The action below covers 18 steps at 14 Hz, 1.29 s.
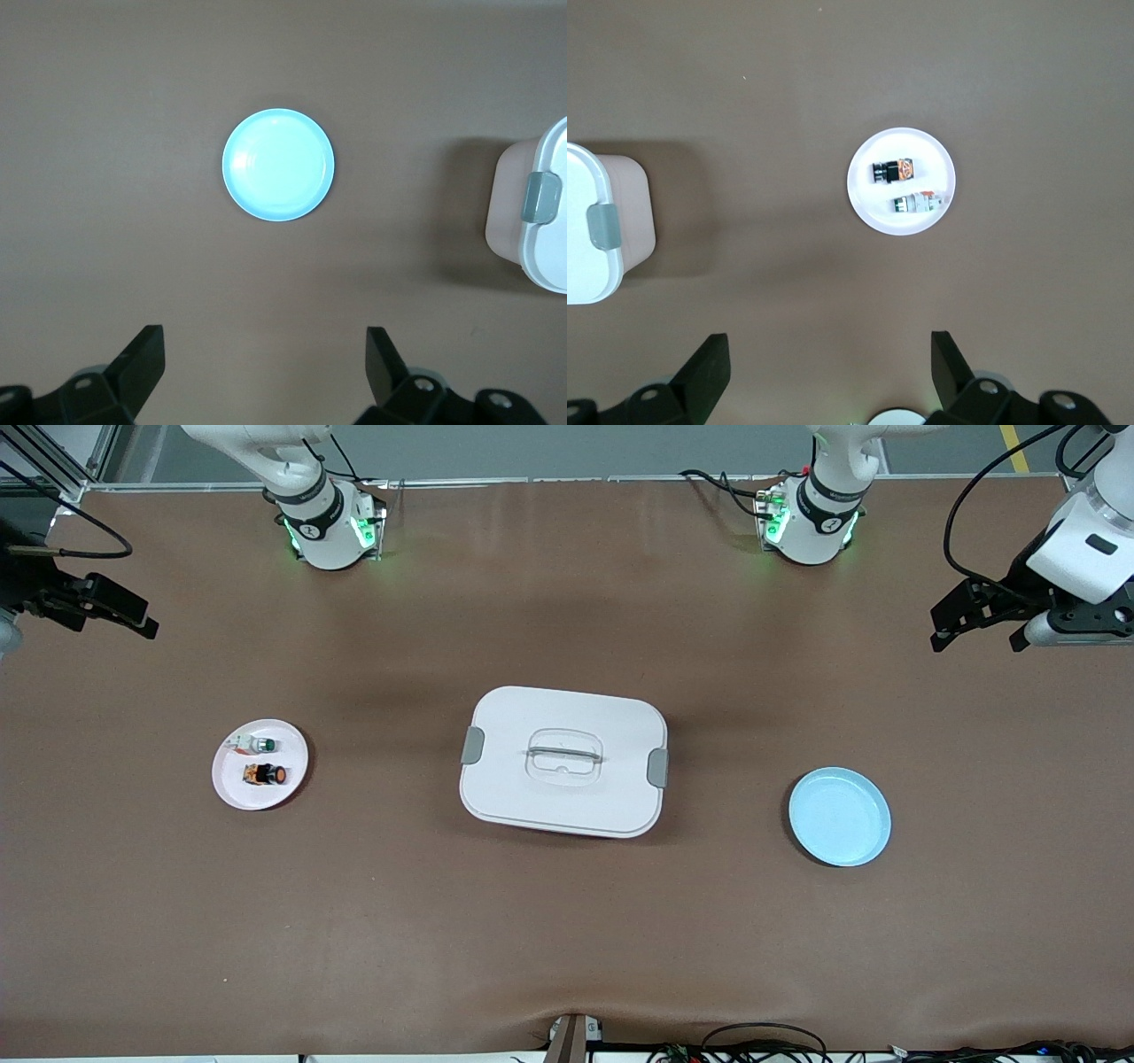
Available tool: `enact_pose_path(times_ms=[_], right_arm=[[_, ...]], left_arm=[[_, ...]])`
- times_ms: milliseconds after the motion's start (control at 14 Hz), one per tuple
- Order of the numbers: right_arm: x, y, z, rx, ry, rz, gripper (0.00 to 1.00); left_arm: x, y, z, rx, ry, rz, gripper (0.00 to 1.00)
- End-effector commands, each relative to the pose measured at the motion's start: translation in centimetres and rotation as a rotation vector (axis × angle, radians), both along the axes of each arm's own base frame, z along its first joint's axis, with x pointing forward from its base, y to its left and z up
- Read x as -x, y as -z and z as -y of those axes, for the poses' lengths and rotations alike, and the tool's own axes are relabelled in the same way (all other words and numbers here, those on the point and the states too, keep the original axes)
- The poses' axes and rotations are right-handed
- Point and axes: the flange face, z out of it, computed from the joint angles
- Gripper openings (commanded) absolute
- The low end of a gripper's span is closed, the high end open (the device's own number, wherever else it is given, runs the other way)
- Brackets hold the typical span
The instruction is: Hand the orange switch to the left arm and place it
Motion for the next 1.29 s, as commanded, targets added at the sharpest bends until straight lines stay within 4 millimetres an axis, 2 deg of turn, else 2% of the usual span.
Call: enact_pose_path(times_ms=[0, 429, 1214], right_arm=[[0.54, -0.54, -0.57, 0.016, -0.025, 0.022, 1.0], [0.44, -0.54, -0.39, 0.014, -0.121, 0.034, 1.0], [0.42, -0.55, -0.15, 0.027, -0.137, 0.036, 1.0]], left_arm=[[-0.35, -0.47, 0.02, 0.005, 0.012, -0.006, 1.0], [-0.36, -0.55, -0.05, 0.007, 0.005, -0.005, 1.0], [-0.37, -0.4, -0.21, 0.007, 0.011, -0.008, 1.0]])
